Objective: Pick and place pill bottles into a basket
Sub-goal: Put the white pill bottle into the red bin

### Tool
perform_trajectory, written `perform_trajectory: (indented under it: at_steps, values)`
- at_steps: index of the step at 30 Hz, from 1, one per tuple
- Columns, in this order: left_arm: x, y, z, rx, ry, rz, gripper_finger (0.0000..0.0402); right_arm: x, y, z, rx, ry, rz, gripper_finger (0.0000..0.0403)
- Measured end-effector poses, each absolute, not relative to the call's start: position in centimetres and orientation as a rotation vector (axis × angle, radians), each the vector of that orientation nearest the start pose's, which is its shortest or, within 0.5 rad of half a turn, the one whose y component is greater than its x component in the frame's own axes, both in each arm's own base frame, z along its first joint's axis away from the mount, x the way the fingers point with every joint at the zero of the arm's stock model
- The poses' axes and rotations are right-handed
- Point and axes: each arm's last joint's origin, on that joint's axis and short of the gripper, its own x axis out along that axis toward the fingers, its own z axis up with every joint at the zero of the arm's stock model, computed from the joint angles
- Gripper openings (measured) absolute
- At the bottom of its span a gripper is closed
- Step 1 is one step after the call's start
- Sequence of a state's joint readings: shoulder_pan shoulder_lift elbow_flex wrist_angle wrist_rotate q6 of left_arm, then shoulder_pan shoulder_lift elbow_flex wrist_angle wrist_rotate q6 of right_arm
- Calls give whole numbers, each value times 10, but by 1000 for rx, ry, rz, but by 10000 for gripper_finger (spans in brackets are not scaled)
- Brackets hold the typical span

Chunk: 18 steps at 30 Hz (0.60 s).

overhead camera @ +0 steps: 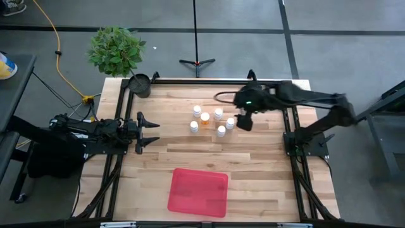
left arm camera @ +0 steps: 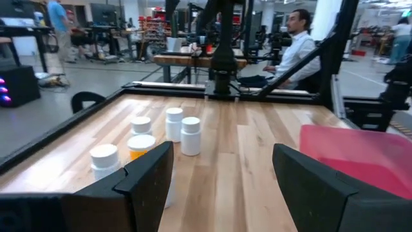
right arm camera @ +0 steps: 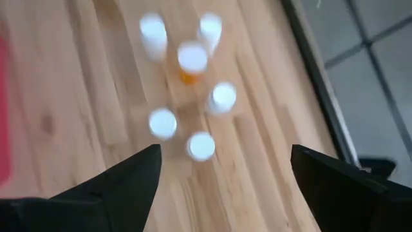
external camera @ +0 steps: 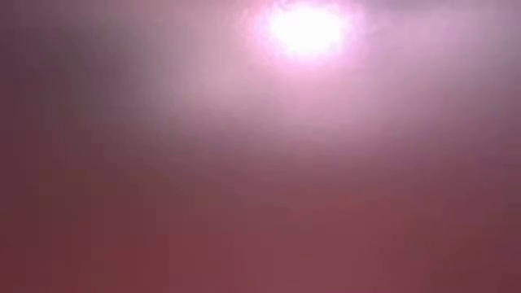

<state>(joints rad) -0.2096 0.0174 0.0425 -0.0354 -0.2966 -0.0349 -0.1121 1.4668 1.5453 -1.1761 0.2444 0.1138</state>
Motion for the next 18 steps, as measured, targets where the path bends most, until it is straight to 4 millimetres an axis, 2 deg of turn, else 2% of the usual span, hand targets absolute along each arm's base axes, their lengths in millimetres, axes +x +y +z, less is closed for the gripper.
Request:
perform_trajectory:
  at_steps: [5,9,14,18]
  values:
    - [95,-12,173,-62,10,68,298,300,-49,328,30,1256,-392,335]
    - [95,-12,173,-58,10,68,298,313,-58,308,46,1334,-375,335]
    - [95,-12,173,-56,10,69,298,318,-71,297,104,1371,-354,334]
    - [95,-12,173,-56,6,70,298,318,-80,296,130,1354,-343,334]
